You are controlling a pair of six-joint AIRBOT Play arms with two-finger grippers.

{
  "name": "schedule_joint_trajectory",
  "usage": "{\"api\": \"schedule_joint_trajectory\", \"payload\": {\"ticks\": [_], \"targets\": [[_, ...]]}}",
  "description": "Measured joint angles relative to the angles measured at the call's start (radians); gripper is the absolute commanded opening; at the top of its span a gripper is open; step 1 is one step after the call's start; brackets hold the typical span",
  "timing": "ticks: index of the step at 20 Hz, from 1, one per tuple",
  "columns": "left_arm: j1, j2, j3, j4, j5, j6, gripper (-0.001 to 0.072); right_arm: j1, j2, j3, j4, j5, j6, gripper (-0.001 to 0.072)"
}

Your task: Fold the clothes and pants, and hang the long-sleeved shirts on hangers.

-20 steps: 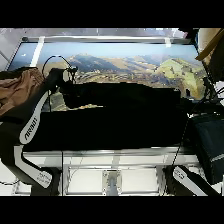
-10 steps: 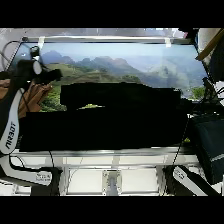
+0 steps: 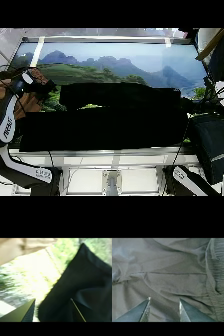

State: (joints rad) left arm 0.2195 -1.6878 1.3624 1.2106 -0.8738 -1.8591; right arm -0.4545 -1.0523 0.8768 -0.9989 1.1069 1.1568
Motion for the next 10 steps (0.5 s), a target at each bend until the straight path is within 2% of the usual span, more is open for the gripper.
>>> {"api": "schedule_joint_trajectory", "payload": {"ticks": [4,10], "targets": [[0.058,-0.065,-0.005,-0.242,0.027,0.182,0.0501,0.000,-0.002,0.000,0.000,0.002,0.000,0.0387],[0.106,-0.108,-0.006,-0.353,-0.005,0.350,0.0500,0.000,-0.002,0.000,0.001,0.003,0.001,0.0387]]}}
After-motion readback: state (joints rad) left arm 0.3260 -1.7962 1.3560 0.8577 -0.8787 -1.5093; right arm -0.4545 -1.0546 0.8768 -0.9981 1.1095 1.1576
